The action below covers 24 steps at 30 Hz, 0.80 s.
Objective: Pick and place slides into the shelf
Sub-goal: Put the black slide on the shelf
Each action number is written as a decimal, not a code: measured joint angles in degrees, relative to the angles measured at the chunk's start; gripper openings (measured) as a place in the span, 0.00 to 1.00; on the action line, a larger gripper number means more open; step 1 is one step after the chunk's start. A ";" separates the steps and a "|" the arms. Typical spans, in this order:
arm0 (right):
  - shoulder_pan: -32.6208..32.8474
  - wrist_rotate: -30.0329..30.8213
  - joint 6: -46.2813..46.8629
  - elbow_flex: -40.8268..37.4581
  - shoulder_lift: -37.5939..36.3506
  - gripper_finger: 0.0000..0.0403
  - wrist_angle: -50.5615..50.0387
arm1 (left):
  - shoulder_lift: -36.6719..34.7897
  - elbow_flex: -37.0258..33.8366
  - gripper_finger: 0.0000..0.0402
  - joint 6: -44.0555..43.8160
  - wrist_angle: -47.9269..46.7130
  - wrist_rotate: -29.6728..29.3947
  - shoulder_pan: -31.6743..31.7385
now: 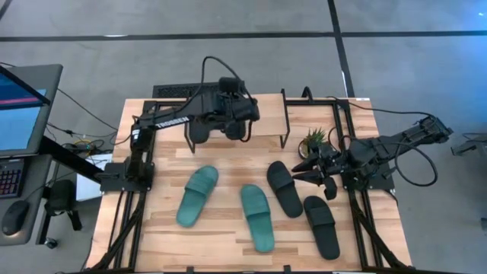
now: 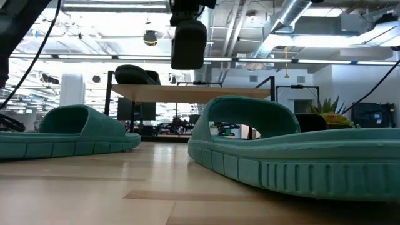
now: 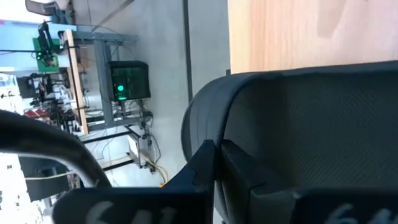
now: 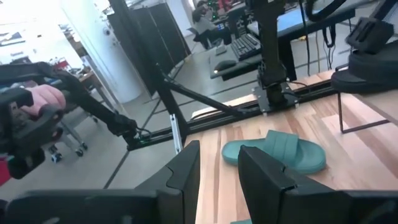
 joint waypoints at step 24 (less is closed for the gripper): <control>0.00 2.04 -0.33 0.00 0.01 0.24 -0.30 | 0.07 -11.03 0.00 6.77 6.30 8.66 6.11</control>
